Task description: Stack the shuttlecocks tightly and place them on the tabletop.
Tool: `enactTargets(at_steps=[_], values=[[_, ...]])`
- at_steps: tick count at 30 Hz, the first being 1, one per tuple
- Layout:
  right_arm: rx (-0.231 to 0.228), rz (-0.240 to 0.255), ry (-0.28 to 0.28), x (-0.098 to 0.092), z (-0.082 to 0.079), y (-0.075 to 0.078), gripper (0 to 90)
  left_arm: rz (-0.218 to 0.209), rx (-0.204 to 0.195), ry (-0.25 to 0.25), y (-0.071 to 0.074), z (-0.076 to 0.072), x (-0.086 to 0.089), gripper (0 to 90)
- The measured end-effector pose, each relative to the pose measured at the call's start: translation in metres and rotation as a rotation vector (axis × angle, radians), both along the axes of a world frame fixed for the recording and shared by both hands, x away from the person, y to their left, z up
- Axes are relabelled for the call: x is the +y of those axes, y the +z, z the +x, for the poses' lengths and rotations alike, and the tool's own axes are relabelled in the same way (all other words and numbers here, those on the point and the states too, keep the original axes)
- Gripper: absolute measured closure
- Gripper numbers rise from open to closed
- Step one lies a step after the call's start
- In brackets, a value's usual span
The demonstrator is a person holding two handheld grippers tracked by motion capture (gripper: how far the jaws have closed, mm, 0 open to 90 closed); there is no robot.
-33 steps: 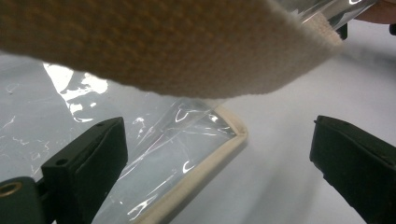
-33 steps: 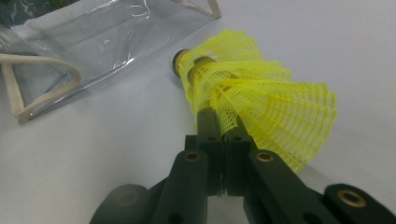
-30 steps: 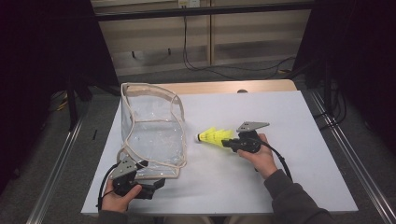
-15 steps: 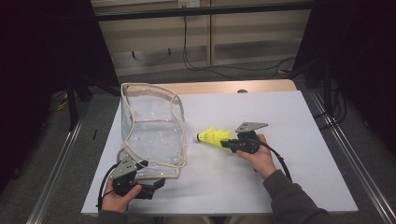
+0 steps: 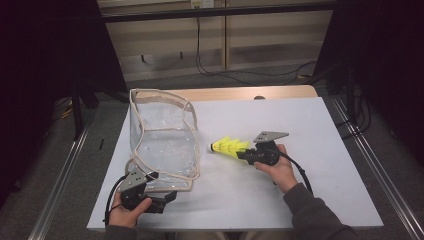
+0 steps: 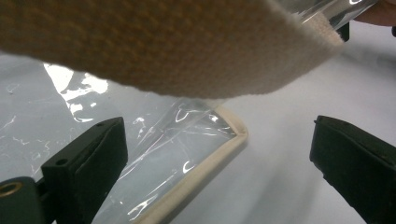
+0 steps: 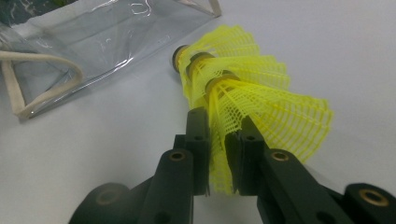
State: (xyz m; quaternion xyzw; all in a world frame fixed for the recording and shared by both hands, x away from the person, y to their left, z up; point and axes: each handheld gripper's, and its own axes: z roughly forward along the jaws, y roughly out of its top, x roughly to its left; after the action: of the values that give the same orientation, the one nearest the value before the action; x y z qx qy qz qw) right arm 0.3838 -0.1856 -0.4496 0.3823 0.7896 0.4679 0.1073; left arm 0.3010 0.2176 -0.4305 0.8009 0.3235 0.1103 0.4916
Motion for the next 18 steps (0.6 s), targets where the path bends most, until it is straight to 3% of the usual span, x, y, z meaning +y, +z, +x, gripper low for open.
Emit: enactTargets(at_steps=[8, 18], values=[[0.0, 0.006, -0.001, -0.0031, -0.001, 0.0023, 70.7, 0.001, 0.0, 0.0, 0.0, 0.0, 0.0, 4.1], [0.015, 0.014, 0.003, -0.0005, -0.0023, 0.0024, 52.9, 0.002, 0.0, 0.001, 0.0001, 0.0001, -0.0001, 4.1]])
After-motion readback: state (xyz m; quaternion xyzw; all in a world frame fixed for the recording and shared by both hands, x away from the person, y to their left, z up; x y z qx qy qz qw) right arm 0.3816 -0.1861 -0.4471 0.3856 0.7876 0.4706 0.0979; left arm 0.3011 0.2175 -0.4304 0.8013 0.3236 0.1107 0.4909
